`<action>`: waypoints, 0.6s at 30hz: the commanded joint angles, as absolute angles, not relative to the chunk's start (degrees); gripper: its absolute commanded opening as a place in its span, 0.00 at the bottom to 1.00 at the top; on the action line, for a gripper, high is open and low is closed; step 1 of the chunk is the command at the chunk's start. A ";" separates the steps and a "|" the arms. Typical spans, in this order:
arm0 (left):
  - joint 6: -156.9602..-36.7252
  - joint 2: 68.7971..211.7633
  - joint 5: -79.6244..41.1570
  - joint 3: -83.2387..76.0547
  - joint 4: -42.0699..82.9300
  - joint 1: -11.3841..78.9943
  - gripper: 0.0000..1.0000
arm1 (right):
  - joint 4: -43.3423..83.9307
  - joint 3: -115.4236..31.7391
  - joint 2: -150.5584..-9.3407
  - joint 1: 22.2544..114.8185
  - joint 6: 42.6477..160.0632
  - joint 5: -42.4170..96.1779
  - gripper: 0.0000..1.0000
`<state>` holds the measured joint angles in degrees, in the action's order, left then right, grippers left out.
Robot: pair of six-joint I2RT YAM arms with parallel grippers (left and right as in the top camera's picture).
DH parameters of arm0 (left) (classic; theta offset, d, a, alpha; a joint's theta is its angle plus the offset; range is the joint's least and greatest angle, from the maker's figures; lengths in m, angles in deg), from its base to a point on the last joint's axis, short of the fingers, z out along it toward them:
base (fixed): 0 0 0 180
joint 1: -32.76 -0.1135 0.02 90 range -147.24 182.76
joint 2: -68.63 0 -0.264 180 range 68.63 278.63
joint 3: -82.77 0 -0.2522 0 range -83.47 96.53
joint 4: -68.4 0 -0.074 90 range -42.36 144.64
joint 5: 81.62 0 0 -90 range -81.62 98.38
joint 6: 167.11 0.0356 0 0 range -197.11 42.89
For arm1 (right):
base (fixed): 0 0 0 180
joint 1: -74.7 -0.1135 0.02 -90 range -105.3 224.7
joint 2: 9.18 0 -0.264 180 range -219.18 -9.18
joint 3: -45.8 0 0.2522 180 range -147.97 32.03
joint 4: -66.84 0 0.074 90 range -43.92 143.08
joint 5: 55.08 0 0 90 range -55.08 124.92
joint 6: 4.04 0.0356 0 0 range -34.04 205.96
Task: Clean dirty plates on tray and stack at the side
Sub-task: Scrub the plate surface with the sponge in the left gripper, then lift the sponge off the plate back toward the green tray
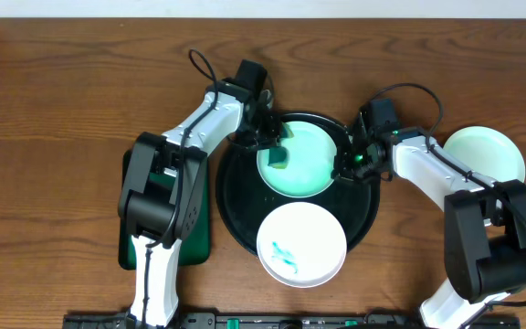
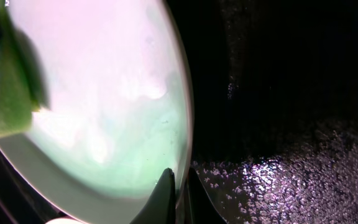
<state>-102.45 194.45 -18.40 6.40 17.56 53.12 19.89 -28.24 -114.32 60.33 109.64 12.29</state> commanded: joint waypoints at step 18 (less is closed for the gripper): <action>-90.38 197.84 -21.68 4.95 8.22 60.00 0.07 | 19.04 -26.97 -115.41 60.68 107.74 18.17 0.02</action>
